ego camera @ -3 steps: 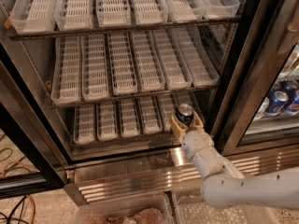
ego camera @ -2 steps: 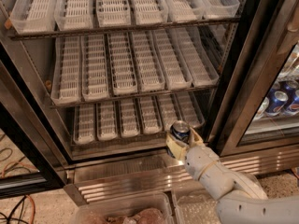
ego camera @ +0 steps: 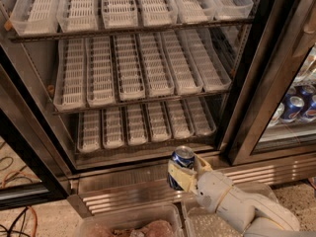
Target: Pick pepsi can from bottom shelf of fridge
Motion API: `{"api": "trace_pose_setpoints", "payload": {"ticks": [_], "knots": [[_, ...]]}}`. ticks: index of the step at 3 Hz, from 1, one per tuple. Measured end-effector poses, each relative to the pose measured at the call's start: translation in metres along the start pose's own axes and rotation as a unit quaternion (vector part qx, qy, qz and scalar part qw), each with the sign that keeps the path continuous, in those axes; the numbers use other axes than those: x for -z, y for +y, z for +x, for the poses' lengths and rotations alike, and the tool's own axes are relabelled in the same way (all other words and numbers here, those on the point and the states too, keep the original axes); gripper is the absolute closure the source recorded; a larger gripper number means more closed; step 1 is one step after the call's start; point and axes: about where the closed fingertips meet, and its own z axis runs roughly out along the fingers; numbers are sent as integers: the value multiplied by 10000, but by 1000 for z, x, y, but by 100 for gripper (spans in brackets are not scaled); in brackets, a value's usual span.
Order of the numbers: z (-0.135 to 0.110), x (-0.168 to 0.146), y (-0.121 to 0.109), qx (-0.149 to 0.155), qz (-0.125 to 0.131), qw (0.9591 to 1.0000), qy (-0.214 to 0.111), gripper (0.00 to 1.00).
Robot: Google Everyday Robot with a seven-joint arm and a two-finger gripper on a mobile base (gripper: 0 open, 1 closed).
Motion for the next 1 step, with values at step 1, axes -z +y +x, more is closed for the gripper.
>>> {"api": "trace_pose_setpoints", "payload": {"ticks": [1], "knots": [[5,8,12,-202,-141,9996,110,100]]}}
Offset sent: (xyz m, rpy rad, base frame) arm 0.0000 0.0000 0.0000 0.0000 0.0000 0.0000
